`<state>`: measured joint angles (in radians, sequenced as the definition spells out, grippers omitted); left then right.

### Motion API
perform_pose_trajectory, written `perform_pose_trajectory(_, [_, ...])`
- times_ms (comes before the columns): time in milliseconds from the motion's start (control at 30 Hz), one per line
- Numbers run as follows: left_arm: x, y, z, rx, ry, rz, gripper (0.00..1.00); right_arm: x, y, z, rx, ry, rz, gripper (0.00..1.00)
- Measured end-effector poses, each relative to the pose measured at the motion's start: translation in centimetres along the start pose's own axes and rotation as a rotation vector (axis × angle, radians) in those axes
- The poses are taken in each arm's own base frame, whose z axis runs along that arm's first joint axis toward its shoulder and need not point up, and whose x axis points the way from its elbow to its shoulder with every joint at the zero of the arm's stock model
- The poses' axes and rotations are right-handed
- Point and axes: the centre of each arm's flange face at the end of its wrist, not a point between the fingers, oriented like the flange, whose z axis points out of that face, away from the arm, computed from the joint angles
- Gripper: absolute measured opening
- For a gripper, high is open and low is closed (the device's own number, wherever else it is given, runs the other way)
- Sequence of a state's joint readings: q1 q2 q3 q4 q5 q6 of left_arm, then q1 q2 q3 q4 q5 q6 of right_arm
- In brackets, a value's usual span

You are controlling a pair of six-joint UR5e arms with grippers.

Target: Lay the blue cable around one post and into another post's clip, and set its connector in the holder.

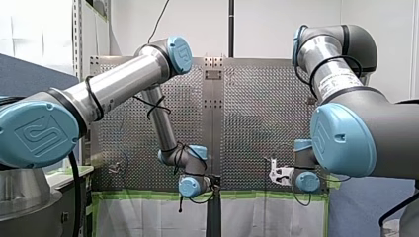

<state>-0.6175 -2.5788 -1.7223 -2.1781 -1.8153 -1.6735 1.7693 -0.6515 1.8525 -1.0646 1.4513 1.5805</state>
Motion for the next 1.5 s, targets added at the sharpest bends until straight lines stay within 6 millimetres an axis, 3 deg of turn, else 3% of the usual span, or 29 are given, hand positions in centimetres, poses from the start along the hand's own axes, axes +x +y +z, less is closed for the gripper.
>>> perform_pose_trajectory(267, [0.4, 0.1, 0.2, -0.002, 0.007, 0.003, 0.99, 0.0, 0.0, 0.0, 0.000, 0.000, 0.000, 0.00])
perform_pose_trajectory(600, [3.0, 0.9, 1.4, -0.039, 0.067, 0.044, 0.99, -0.1, 0.0, 0.0, 0.002, -0.002, -0.001, 0.00])
perform_pose_trajectory(1133, [2.9, 2.5, 2.1, -0.083, 0.089, 0.044, 0.99, -0.1, 0.0, -0.1, 0.002, -0.006, -0.003, 0.00])
perform_pose_trajectory(1167, [2.9, 2.4, 2.1, -0.083, 0.089, 0.044, 0.87, -0.2, 0.0, -0.1, 0.002, -0.006, -0.003, 0.00])
perform_pose_trajectory(1200, [2.9, 2.4, 2.1, -0.082, 0.089, 0.044, 0.81, -0.2, 0.0, -0.1, 0.002, -0.006, -0.003, 0.00])
perform_pose_trajectory(1233, [2.9, 2.4, 2.1, -0.082, 0.088, 0.044, 0.81, -0.2, 0.0, -0.1, 0.001, -0.006, -0.003, 0.00])
perform_pose_trajectory(1300, [2.7, 2.4, 2.2, -0.077, 0.086, 0.044, 0.63, -0.2, 0.0, -0.1, 0.001, -0.007, -0.002, 0.00])
perform_pose_trajectory(1333, [2.6, 2.3, 2.2, -0.074, 0.085, 0.044, 0.63, -0.2, 0.0, -0.1, 0.000, -0.007, -0.002, 0.00])
perform_pose_trajectory(1400, [2.3, 2.2, 2.3, -0.068, 0.080, 0.044, 0.47, -0.2, 0.2, -0.1, -0.002, -0.006, -0.002, 0.00])
perform_pose_trajectory(1500, [1.6, 2.0, 2.3, -0.061, 0.075, 0.045, 0.43, -0.2, 0.4, 0.0, -0.006, -0.006, -0.002, 0.00])
